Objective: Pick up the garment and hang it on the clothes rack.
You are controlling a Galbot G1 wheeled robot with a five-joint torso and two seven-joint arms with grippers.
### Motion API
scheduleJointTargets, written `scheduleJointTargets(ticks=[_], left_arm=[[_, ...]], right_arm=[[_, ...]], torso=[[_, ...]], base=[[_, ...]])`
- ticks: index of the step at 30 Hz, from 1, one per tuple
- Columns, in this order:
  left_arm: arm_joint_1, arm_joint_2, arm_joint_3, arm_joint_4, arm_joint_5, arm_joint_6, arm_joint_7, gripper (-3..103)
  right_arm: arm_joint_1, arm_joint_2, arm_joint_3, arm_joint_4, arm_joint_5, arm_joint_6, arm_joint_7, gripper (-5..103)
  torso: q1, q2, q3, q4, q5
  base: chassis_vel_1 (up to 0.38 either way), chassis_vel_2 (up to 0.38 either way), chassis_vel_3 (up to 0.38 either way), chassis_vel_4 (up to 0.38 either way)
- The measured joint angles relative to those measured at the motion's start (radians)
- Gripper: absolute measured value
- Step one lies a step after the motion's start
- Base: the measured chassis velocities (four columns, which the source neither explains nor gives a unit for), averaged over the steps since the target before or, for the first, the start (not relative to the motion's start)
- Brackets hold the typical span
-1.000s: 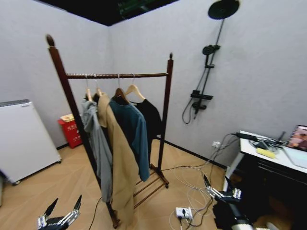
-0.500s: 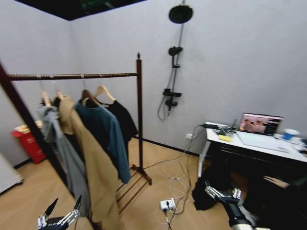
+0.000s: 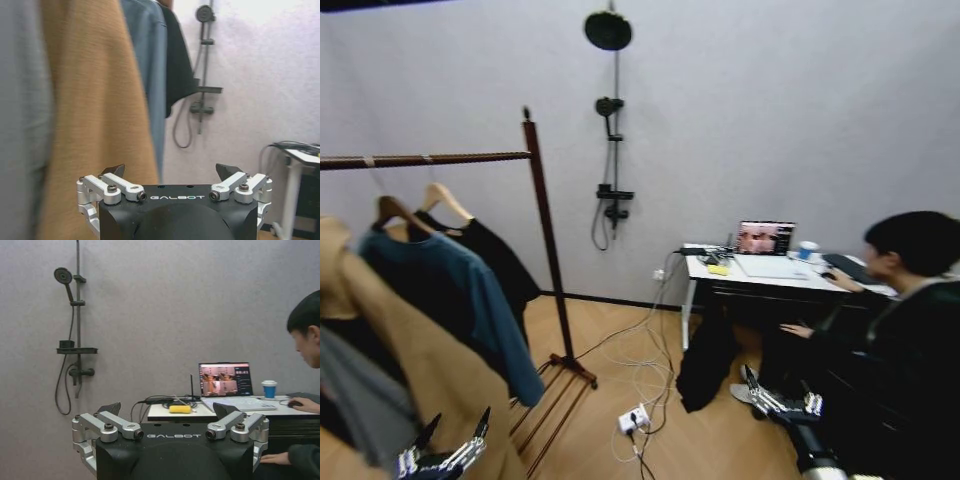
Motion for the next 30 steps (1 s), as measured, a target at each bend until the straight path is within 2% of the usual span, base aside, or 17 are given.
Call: scheduleJointTargets(ticks=[19,25,30], left_arm=[[0.000,0.000,0.000,0.000,0.000,0.000,0.000,100],[0.000,0.000,0.000,0.000,0.000,0.000,0.000,100],[0.000,0.000,0.000,0.000,0.000,0.000,0.000,100]], right_arm=[[0.000,0.000,0.000,0.000,0.000,0.000,0.000,100],[0.000,0.000,0.000,0.000,0.000,0.000,0.000,100],[0.000,0.000,0.000,0.000,0.000,0.000,0.000,100]], torso=[[0.000,0.000,0.000,-0.0004,0.0001],[0.000,0.000,0.000,0.0004,0.0000],[0.000,0.000,0.000,0.0001,0.0000]], base=[[-0.121,-0.126,-0.115,-0.117],[0.004,-0.066,-0.053,-0.003],[0.092,-0.079,-0.088,0.095]])
